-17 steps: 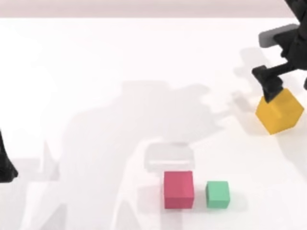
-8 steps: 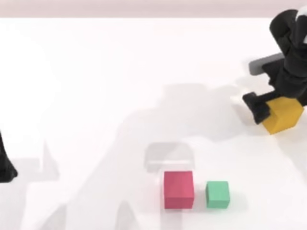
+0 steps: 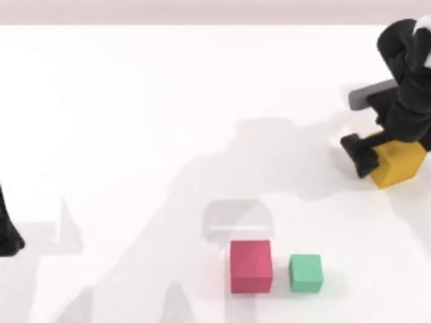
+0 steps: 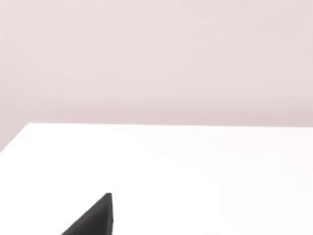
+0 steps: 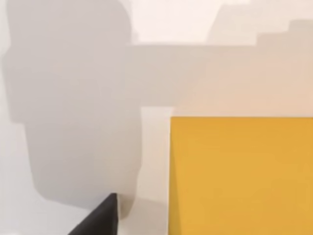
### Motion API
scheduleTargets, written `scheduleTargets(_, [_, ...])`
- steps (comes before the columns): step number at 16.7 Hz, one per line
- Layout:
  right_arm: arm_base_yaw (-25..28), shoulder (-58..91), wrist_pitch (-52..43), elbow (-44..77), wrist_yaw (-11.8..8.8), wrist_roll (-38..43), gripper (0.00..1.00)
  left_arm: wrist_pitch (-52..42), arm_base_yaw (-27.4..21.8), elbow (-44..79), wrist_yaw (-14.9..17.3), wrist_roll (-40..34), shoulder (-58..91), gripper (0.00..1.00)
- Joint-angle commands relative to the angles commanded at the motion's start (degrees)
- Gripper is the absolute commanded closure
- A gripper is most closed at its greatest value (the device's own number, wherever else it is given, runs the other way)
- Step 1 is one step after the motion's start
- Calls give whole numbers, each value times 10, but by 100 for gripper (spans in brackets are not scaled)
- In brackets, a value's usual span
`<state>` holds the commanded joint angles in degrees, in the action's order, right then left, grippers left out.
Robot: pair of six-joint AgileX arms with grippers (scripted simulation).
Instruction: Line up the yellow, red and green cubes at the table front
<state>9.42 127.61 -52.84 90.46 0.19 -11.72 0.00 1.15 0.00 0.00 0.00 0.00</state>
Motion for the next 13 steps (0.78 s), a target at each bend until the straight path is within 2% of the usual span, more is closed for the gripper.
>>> scheduleTargets(10, [0, 0, 0, 0, 0, 0, 98, 0, 0, 0, 0, 0, 0, 0])
scheduleTargets(13, [0, 0, 0, 0, 0, 0, 100, 0, 0, 0, 0, 0, 0, 0])
